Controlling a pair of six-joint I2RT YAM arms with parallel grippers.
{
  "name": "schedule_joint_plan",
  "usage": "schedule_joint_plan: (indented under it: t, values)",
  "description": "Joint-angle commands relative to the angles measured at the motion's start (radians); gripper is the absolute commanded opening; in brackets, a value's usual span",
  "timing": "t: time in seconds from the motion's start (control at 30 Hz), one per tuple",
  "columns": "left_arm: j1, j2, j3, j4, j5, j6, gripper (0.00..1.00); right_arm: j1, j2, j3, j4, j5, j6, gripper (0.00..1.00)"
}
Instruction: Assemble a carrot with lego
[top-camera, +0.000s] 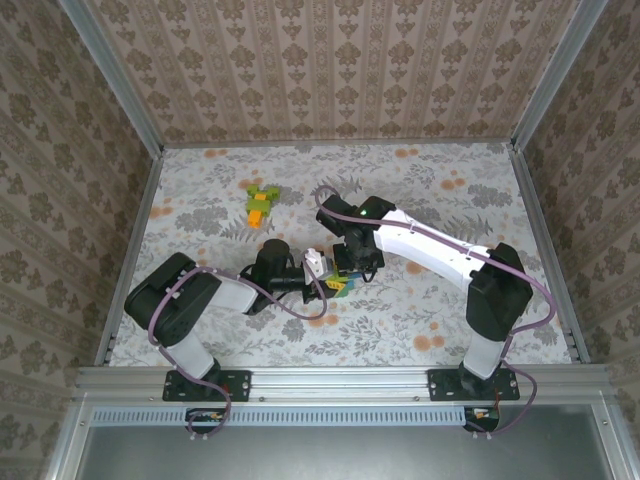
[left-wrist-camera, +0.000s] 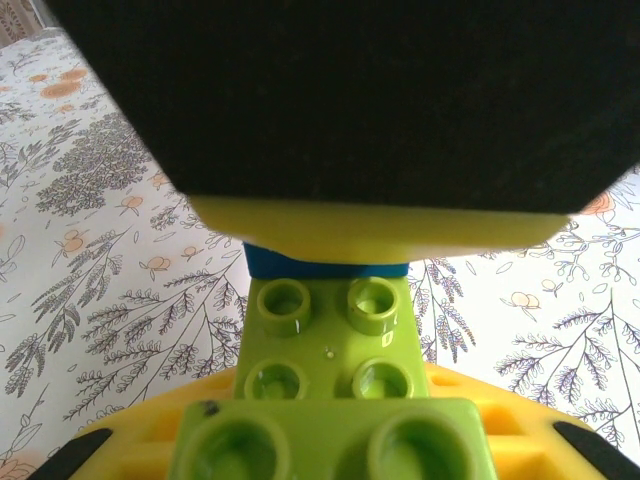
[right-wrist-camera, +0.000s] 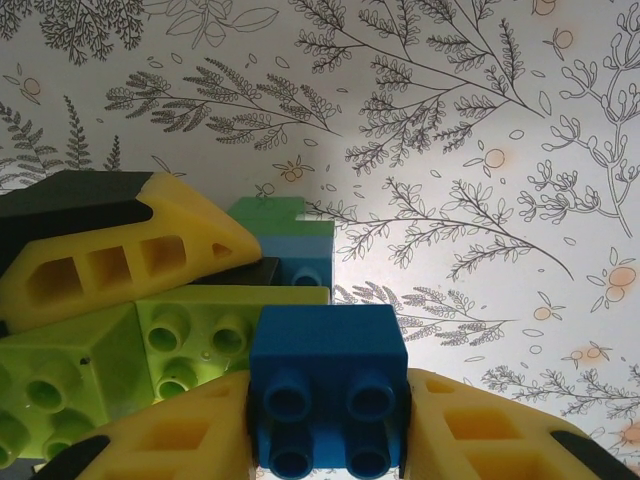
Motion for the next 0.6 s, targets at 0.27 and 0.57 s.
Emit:
schedule_joint_plan:
  t: [0.27,0.57]
  values:
    - [-0.008,0.038,-0.027,-0.136,-0.026,0.049,0.28,0.002,0.027,-0.014,-0.045,0.018,0.031,0.49]
    - [-0.009,0.04,-0.024,-0.142,-0.028,0.046,0.28,-0.016,-0.056,0.022,0.003,-0.047,0.0,0.65]
